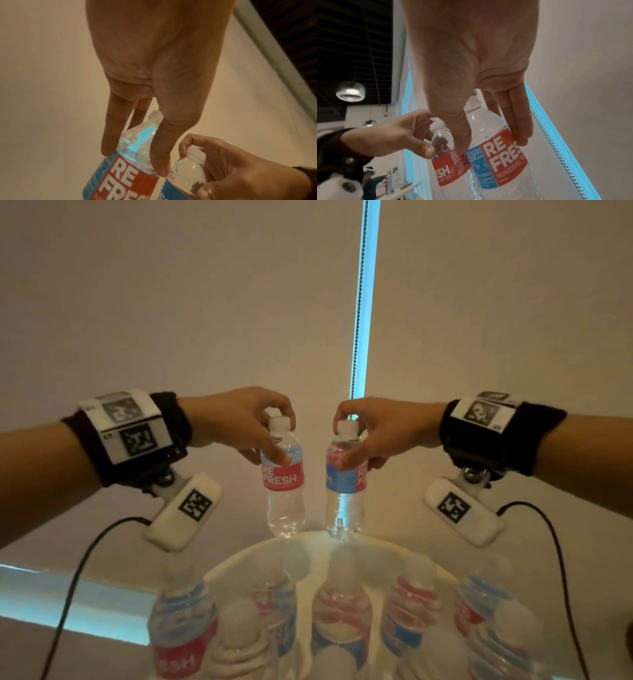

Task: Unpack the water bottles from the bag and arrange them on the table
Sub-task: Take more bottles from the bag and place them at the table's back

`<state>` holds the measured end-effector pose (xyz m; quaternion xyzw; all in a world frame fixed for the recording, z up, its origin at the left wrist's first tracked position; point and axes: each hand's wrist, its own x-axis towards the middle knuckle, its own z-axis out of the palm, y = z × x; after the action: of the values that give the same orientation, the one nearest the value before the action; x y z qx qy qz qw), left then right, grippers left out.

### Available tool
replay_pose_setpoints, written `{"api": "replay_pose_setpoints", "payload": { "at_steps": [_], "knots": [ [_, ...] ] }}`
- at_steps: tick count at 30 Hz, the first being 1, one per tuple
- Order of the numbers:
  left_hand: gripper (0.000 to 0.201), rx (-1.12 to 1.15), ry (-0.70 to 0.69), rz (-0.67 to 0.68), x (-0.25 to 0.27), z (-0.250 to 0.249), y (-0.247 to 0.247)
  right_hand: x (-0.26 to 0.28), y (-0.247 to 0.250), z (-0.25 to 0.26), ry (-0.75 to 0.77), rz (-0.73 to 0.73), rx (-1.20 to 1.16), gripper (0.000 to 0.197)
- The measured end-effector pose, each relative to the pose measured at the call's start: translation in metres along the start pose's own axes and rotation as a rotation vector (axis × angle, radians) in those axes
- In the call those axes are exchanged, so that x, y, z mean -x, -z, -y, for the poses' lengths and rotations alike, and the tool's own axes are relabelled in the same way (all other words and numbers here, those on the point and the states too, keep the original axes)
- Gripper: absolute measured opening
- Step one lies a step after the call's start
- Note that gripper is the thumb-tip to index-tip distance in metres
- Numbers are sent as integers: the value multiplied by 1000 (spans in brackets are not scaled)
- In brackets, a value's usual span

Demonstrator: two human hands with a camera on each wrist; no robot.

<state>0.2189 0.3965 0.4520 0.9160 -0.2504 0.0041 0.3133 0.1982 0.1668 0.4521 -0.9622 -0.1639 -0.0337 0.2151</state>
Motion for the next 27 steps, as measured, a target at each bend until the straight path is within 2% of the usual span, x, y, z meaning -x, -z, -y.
{"api": "replay_pose_setpoints", "payload": {
  "at_steps": [5,12,18,27],
  "knots": [
    [37,-16,24,103,-45,34,-20,-38,-33,-16,-73,97,133,52],
    [45,-65,47,201,-90,61,-55,-74,-61,-36,-121,169,224,56],
    [45,-84,40,226,-108,75,-74,-88,-74,-48,-154,190,216,67],
    [43,-78,36,254,-116,86,-74,-92,-79,-55,-141,199,185,61]
  ]
}}
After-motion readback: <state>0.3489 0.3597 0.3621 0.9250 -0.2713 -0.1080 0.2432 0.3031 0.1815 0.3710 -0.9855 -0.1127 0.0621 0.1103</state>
